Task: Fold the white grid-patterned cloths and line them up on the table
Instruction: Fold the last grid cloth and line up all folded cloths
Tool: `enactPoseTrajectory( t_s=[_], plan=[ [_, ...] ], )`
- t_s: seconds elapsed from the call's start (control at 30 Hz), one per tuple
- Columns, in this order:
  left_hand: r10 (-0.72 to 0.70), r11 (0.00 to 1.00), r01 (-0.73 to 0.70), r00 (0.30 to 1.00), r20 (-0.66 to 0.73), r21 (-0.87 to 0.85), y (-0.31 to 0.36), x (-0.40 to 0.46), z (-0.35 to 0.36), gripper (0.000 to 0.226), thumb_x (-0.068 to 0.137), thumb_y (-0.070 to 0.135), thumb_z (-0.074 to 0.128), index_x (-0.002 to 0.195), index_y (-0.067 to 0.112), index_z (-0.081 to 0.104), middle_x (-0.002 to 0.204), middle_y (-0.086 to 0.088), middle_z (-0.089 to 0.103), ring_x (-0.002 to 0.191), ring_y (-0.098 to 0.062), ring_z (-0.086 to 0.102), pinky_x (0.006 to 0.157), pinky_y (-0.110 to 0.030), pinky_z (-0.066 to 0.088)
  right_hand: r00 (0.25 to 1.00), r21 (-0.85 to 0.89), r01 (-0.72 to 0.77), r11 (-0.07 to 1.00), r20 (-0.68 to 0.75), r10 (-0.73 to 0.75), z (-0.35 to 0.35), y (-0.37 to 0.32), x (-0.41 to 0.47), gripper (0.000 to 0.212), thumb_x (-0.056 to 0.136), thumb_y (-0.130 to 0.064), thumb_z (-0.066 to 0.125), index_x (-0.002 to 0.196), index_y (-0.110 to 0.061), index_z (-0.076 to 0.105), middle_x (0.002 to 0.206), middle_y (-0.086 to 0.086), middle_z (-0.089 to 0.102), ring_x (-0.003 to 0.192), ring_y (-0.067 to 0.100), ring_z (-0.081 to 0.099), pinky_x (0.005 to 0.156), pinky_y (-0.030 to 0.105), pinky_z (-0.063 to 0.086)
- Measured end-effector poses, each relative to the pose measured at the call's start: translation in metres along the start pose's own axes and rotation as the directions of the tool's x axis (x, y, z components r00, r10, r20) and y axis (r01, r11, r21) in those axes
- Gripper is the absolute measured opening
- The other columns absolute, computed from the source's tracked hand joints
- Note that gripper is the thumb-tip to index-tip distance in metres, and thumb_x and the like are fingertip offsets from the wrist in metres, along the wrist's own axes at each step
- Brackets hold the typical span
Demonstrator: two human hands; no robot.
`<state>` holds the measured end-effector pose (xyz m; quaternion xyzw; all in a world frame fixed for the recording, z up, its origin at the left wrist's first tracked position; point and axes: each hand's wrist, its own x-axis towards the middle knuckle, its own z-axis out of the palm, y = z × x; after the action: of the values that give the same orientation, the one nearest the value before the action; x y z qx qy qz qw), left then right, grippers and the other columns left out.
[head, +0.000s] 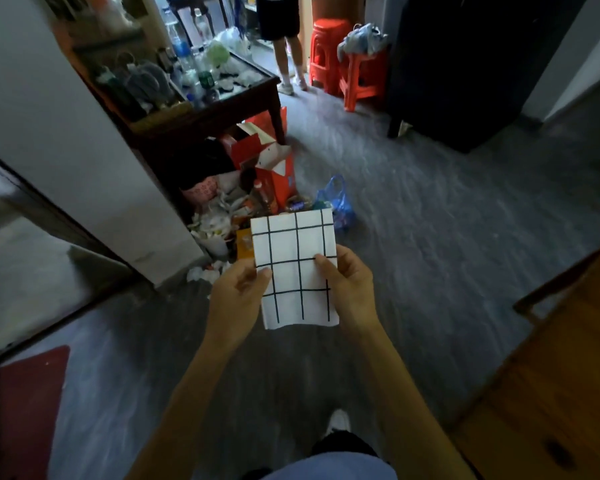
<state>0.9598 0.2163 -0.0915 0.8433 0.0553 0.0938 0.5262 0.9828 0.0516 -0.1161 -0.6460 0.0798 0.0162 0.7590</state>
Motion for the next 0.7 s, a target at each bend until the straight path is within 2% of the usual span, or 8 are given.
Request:
enactPoseTrajectory(
  t_s=[0.13, 0.27, 0.33, 0.43, 0.5, 0.6, 0.63, 0.7],
  plan=[
    [0.073, 0.997, -0.073, 0.997, 0.013, -0.003, 0.024, 0.074, 0.021, 0.008, 0.093, 0.015, 0.057, 0.096, 0.019, 0.064, 0.087, 0.012, 0.065, 0.081, 0.004, 0.062, 0.068, -0.009, 0.047, 0.999, 0.018, 0.025, 1.000, -0.026, -0.025, -0.003, -0.030, 0.066, 0.019, 0.093, -0.018, 0.062, 0.112, -0.021, 0.063, 0.100, -0.007, 0.072, 0.088, 0.003, 0.069, 0.067, 0.018, 0.055],
    [0.094, 0.995, -0.092, 0.993, 0.068, -0.026, 0.031, 0.137, 0.049, 0.010, 0.094, 0.019, 0.055, 0.089, 0.024, 0.061, 0.082, 0.003, 0.064, 0.077, -0.007, 0.061, 0.065, -0.016, 0.050, 0.997, -0.011, 0.050, 0.999, -0.066, -0.050, -0.019, -0.043, 0.120, 0.018, 0.094, -0.016, 0.061, 0.112, -0.018, 0.064, 0.101, -0.005, 0.073, 0.090, 0.006, 0.069, 0.070, 0.020, 0.056],
    [0.086, 0.996, -0.084, 0.991, 0.099, -0.017, 0.030, 0.166, 0.065, 0.012, 0.095, 0.021, 0.055, 0.087, 0.029, 0.058, 0.082, 0.003, 0.062, 0.076, -0.003, 0.060, 0.064, -0.010, 0.048, 0.994, -0.057, 0.046, 0.997, -0.096, -0.052, -0.025, -0.045, 0.144, 0.021, 0.094, -0.018, 0.060, 0.115, -0.017, 0.062, 0.104, -0.005, 0.071, 0.091, 0.005, 0.068, 0.069, 0.019, 0.056],
    [0.056, 0.996, -0.043, 0.983, 0.175, -0.079, 0.028, 0.212, 0.092, 0.008, 0.094, 0.021, 0.056, 0.096, 0.027, 0.060, 0.088, 0.009, 0.063, 0.078, 0.007, 0.059, 0.064, -0.004, 0.044, 0.981, -0.119, 0.046, 0.992, -0.183, -0.068, -0.034, -0.045, 0.185, 0.021, 0.094, -0.015, 0.060, 0.115, -0.017, 0.063, 0.104, -0.006, 0.071, 0.089, 0.003, 0.068, 0.067, 0.018, 0.055],
    [0.044, 0.995, -0.021, 0.973, 0.225, -0.101, 0.027, 0.248, 0.114, 0.007, 0.093, 0.021, 0.056, 0.098, 0.022, 0.061, 0.087, 0.011, 0.062, 0.078, 0.009, 0.058, 0.063, -0.008, 0.045, 0.967, -0.157, 0.049, 0.986, -0.239, -0.087, -0.041, -0.048, 0.216, 0.021, 0.093, -0.013, 0.061, 0.113, -0.017, 0.065, 0.103, -0.005, 0.072, 0.088, 0.005, 0.069, 0.070, 0.020, 0.056],
    [0.055, 0.993, -0.020, 0.952, 0.300, -0.120, 0.027, 0.305, 0.143, 0.012, 0.093, 0.022, 0.057, 0.092, 0.011, 0.061, 0.084, -0.004, 0.061, 0.077, -0.007, 0.059, 0.067, -0.019, 0.048, 0.942, -0.185, 0.021, 0.983, -0.326, -0.081, -0.048, -0.057, 0.264, 0.019, 0.092, -0.011, 0.062, 0.106, -0.023, 0.067, 0.100, -0.005, 0.074, 0.087, 0.010, 0.071, 0.074, 0.026, 0.058],
    [0.081, 0.990, -0.035, 0.937, 0.339, -0.138, 0.029, 0.325, 0.151, 0.011, 0.093, 0.021, 0.057, 0.092, 0.010, 0.061, 0.084, -0.005, 0.062, 0.077, -0.007, 0.059, 0.067, -0.016, 0.049, 0.931, -0.194, 0.022, 0.981, -0.354, -0.091, -0.050, -0.061, 0.279, 0.019, 0.092, -0.010, 0.062, 0.104, -0.024, 0.067, 0.099, -0.004, 0.075, 0.087, 0.010, 0.071, 0.074, 0.027, 0.058],
    [0.120, 0.984, -0.051, 0.896, 0.427, -0.170, 0.037, 0.361, 0.162, 0.008, 0.093, 0.019, 0.057, 0.096, 0.015, 0.063, 0.085, 0.003, 0.064, 0.076, 0.003, 0.059, 0.067, -0.010, 0.047, 0.904, -0.202, 0.006, 0.979, -0.418, -0.091, -0.051, -0.071, 0.306, 0.019, 0.092, -0.010, 0.062, 0.108, -0.018, 0.068, 0.099, -0.002, 0.075, 0.088, 0.013, 0.071, 0.075, 0.031, 0.059]
  ],
)
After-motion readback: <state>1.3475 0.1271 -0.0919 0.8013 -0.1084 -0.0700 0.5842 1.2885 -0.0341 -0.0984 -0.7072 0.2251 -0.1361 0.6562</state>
